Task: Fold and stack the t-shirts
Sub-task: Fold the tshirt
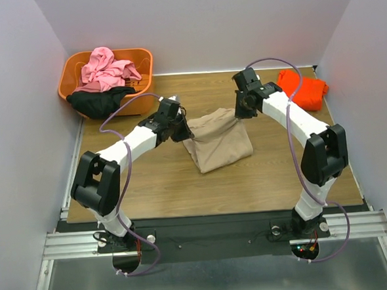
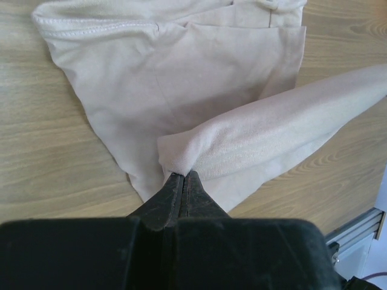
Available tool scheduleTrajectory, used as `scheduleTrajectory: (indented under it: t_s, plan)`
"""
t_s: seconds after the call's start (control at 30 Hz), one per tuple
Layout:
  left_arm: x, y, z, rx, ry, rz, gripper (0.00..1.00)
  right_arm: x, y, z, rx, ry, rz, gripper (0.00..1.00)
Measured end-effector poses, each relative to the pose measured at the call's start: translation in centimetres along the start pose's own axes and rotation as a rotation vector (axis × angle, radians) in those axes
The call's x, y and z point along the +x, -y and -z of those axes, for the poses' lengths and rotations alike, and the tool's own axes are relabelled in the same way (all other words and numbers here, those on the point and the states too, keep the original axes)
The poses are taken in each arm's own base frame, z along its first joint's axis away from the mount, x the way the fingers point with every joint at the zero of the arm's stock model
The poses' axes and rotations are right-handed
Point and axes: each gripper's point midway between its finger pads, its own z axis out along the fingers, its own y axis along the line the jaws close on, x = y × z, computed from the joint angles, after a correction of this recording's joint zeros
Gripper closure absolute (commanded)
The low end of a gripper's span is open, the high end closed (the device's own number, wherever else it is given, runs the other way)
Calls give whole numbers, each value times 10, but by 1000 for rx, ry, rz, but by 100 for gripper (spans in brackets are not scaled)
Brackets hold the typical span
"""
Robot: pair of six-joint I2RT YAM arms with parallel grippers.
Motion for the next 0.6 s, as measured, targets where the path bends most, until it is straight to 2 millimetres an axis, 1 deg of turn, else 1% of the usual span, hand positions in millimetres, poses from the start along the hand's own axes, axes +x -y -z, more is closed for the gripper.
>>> scheduleTrajectory:
  t_s: [0.1,0.33,0.6]
  plan:
    - [-6,-1,-4,-5,0,-1,100,-6,-3,-8,-4,0,1,100]
    - [-25,-7,-8,-14,19,0,100,-24,-17,-28,-23,12,17,99]
    - [-34,-22,-30,-45,-5,3,100,-29,-22,-58,-21,-8,30,100]
